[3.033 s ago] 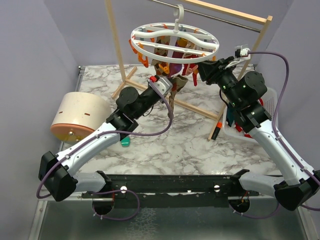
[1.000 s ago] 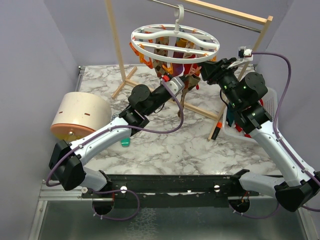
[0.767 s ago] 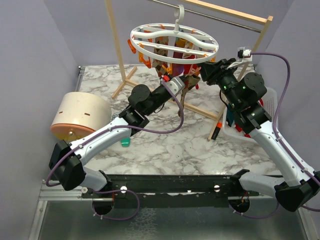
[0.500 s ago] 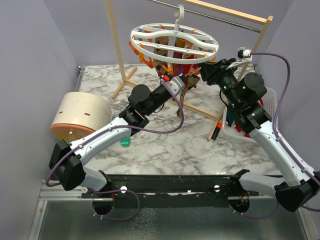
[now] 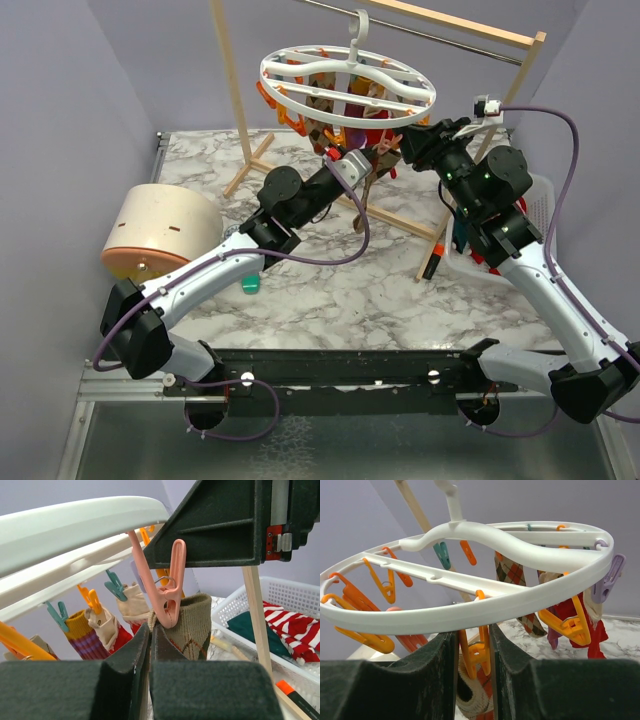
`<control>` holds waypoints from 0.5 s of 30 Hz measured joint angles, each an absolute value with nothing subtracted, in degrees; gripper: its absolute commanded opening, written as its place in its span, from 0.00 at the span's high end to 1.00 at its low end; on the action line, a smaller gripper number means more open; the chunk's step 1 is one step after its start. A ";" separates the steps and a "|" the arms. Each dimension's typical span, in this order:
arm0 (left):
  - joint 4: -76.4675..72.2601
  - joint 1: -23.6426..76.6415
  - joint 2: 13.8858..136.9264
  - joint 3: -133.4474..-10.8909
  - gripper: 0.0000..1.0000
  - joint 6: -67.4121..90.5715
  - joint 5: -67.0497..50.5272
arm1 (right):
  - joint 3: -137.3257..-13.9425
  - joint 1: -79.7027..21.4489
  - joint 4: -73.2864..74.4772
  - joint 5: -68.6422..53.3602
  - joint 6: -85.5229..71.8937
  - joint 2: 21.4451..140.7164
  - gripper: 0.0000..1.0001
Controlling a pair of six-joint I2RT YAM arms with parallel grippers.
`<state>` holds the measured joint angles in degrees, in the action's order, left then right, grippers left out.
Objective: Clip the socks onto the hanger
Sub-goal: Clamp the sock onto the hanger.
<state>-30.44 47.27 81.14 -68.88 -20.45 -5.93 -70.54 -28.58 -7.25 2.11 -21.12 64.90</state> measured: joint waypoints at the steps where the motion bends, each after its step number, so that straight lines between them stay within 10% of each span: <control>1: -30.48 47.29 81.14 -68.90 1.00 -20.45 -5.93 | -70.50 -28.58 -7.27 2.11 -21.12 64.90 1.00; 15: -30.57 47.37 81.10 -65.23 1.00 -20.49 -4.89 | -70.30 -28.58 -7.60 2.11 -21.12 64.82 1.00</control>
<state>-30.57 47.37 81.10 -65.23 -20.49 -4.89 -70.30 -28.58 -7.60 2.11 -21.12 64.82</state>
